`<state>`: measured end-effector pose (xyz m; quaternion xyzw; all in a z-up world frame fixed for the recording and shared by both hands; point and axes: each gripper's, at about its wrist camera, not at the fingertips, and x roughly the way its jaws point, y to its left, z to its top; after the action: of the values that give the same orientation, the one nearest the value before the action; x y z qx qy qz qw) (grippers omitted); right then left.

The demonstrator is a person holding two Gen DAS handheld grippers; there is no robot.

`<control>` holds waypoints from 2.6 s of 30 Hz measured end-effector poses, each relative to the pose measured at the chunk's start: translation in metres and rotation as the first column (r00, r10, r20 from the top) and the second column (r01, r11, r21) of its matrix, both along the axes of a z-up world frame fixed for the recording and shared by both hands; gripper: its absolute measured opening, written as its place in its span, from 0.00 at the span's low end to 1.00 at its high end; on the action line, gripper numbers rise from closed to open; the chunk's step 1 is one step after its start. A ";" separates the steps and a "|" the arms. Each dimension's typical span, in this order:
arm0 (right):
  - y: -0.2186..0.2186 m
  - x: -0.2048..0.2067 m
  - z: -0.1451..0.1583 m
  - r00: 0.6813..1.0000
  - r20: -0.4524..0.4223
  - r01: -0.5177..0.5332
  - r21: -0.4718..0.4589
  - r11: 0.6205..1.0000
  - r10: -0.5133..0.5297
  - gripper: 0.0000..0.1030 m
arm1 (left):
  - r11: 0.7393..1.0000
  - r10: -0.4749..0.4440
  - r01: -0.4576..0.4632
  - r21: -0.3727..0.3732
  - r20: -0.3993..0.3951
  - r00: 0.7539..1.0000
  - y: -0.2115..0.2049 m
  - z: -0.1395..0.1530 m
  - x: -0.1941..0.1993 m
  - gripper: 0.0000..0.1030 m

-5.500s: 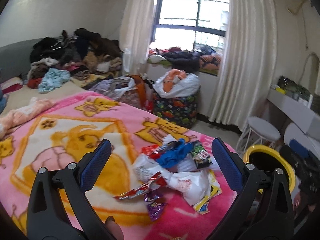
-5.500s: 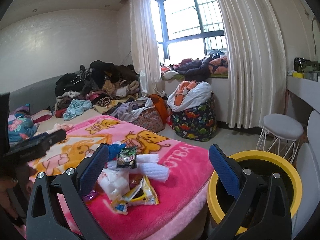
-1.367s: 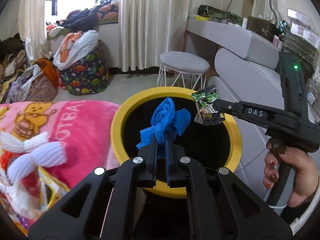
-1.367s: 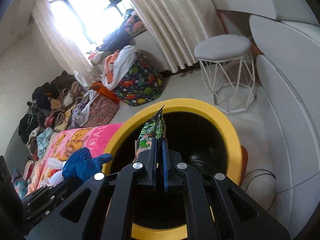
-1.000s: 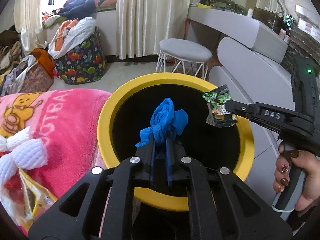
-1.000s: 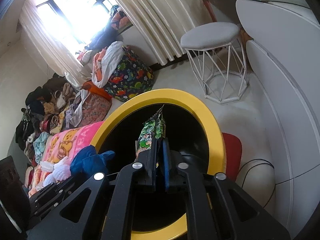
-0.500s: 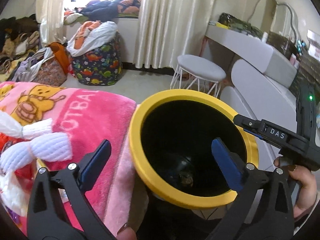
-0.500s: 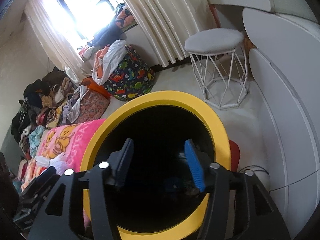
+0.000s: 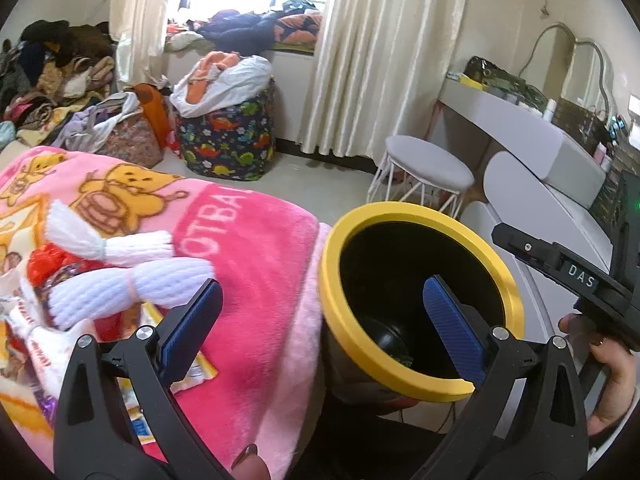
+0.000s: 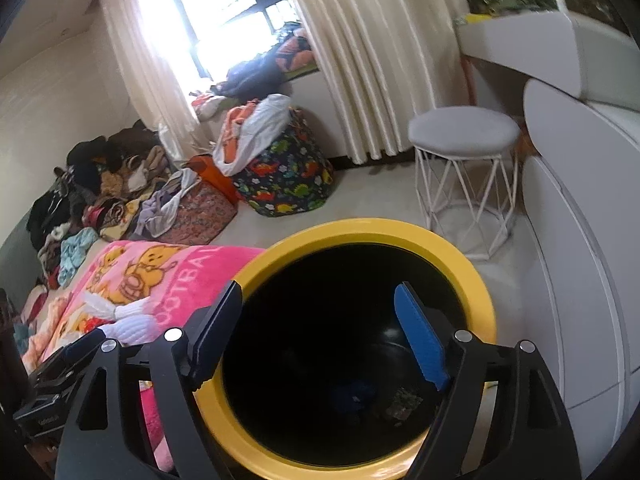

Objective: Collect trash
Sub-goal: 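Move both grippers back toward the trash on the blanket, then grasp a red snack wrapper with the left gripper while the right gripper grasps a white plastic bag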

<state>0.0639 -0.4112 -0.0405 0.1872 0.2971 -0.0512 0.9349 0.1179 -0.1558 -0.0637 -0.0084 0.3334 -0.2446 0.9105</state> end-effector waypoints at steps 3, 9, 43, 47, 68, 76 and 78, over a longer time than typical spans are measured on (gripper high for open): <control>0.011 0.002 0.005 1.000 0.013 -0.026 -0.019 0.999 0.026 0.76 | 1.000 0.027 -0.027 -0.002 0.018 0.999 0.013 0.006 -0.003 0.90; 0.034 0.005 0.014 0.996 0.031 -0.085 -0.035 0.996 0.087 0.77 | 0.998 0.070 -0.069 -0.014 0.043 0.997 0.035 0.015 -0.007 0.90; 0.165 0.009 0.036 0.912 0.089 -0.397 -0.045 0.917 0.400 0.82 | 0.952 0.305 -0.301 -0.051 0.076 0.949 0.160 0.017 -0.021 0.90; 0.186 0.008 0.035 0.893 0.078 -0.440 -0.063 0.896 0.444 0.82 | 0.942 0.335 -0.332 -0.053 0.070 0.940 0.177 0.014 -0.021 0.90; 0.268 0.027 0.000 0.790 -0.078 -0.614 -0.098 0.784 0.609 0.86 | 0.947 0.321 -0.321 0.026 -0.031 0.946 0.274 -0.039 -0.022 0.79; 0.286 0.045 -0.013 0.764 -0.145 -0.643 -0.094 0.760 0.628 0.86 | 0.976 0.198 -0.192 0.103 -0.052 0.979 0.270 -0.054 -0.011 0.61; 0.293 0.049 -0.016 0.753 -0.163 -0.654 -0.090 0.751 0.637 0.86 | 0.978 0.177 -0.169 0.122 -0.050 0.983 0.266 -0.055 -0.010 0.60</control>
<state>0.1130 -0.1184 -0.0568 0.0025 0.3957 0.2430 0.8857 0.1084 0.1099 -0.1192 0.0088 0.3726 -0.1440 0.9167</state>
